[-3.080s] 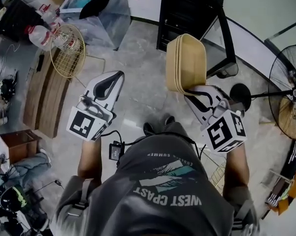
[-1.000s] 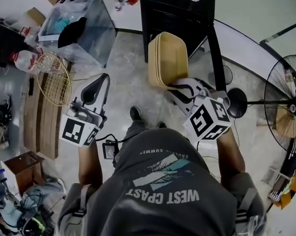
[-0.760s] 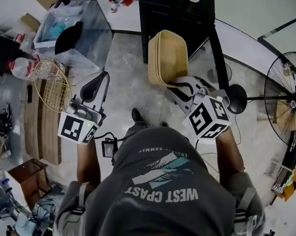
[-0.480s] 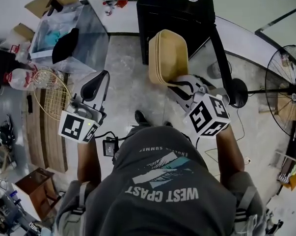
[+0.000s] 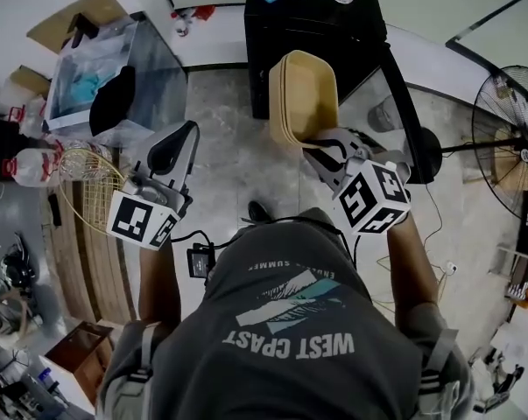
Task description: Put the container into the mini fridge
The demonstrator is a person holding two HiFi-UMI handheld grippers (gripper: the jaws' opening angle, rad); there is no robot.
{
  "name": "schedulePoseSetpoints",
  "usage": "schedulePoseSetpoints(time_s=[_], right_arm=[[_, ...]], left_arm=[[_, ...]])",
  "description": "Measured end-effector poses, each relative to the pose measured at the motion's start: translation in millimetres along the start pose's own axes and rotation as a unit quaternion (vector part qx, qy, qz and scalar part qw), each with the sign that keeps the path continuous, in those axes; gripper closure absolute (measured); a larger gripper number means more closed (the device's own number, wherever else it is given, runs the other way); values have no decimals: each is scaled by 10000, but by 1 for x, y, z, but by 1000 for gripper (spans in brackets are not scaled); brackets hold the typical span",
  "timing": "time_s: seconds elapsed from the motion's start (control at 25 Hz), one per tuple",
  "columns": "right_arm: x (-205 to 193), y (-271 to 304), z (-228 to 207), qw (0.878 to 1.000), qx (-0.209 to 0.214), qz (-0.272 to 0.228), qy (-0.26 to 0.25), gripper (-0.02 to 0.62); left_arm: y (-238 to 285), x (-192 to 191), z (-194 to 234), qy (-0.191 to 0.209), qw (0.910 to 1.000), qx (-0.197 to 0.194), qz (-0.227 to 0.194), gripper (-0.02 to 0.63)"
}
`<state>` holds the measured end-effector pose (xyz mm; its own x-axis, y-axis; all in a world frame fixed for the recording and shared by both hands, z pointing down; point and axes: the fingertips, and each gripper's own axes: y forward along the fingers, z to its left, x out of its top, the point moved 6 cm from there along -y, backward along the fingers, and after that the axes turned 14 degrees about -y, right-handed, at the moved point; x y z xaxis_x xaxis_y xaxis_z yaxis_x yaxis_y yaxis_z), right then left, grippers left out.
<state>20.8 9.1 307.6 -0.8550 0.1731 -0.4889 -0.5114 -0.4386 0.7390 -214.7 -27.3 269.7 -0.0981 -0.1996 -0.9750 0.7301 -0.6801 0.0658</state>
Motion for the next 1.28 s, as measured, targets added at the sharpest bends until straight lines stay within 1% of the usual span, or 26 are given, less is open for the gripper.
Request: schedulePoseSetpoints(time_s=[0.2, 0.32, 0.6, 0.88, 1.28], right_arm=[[6, 14, -7, 9999, -74, 109, 67, 546], [2, 23, -12, 9998, -57, 199, 53, 546], [-21, 51, -29, 9991, -47, 431, -23, 546], [-44, 87, -46, 9988, 71, 478, -74, 546], [-92, 142, -71, 9974, 253, 667, 72, 546]], left_arm=[[0, -4, 22, -133, 9999, -33, -1, 592], [5, -6, 29, -217, 9998, -26, -35, 592], [12, -4, 42, -193, 9998, 92, -41, 591], [20, -6, 54, -190, 9992, 338, 13, 591], [34, -15, 73, -310, 9974, 621, 207, 592]])
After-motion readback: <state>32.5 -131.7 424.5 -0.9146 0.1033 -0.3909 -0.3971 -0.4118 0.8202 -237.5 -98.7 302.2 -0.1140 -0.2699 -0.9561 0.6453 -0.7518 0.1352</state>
